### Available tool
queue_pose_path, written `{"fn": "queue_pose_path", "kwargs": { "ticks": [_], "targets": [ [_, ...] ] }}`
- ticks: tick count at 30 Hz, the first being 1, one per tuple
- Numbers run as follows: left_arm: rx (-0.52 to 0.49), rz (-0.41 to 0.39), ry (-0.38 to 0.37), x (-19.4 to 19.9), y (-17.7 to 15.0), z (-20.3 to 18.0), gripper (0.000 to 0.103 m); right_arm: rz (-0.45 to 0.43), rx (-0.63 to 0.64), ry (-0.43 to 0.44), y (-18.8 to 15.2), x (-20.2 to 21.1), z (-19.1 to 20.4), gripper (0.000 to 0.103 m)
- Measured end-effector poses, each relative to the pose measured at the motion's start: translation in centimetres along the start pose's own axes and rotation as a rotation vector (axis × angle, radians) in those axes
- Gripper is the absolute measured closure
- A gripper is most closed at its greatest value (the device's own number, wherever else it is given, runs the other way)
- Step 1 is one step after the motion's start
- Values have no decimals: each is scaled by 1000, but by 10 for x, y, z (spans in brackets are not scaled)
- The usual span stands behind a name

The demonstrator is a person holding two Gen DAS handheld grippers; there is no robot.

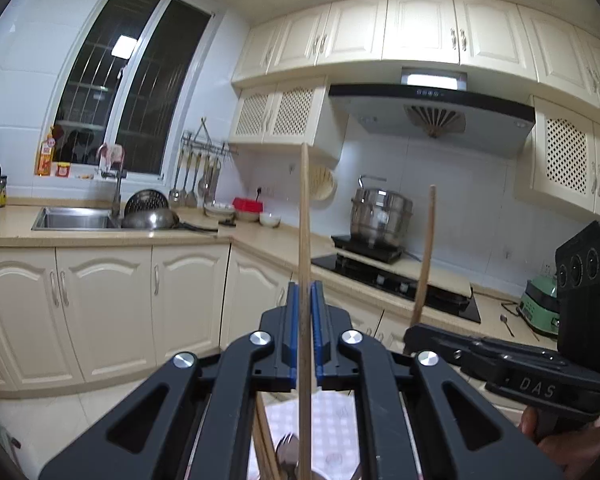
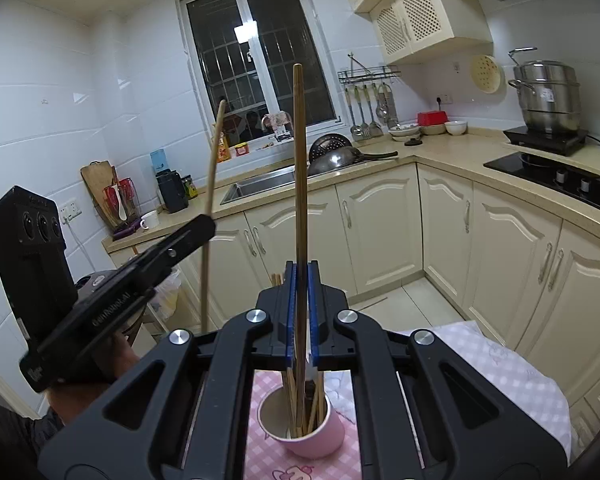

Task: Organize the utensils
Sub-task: 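Lift both chopsticks over the pink cup and open both tools to drop them in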

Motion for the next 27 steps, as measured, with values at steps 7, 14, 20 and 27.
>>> {"fn": "queue_pose_path", "kwargs": {
  "ticks": [7, 14, 20, 27],
  "targets": [
    [27, -26, 9, -13, -19, 8, 97, 8, 19, 1, -4, -14, 6, 97],
    [55, -22, 22, -17, -38, 21, 97, 26, 35, -2, -11, -25, 9, 97],
    [63, -8, 36, -22, -57, 27, 97, 53, 51, -12, -24, -36, 10, 97],
    [80, 23, 93, -10, -86, 41, 29, 180, 41, -40, -59, -51, -4, 55]
  ]
}}
Point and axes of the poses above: each gripper's, at about its wrist camera, not at the fingertips, and x roughly against the way its jaws point, z to its left, y to its top, the point moved 10 cm from there along -x, roughly the way its jaws point, and after that the axes turned 10 degrees about -y, right-handed, at the moved point
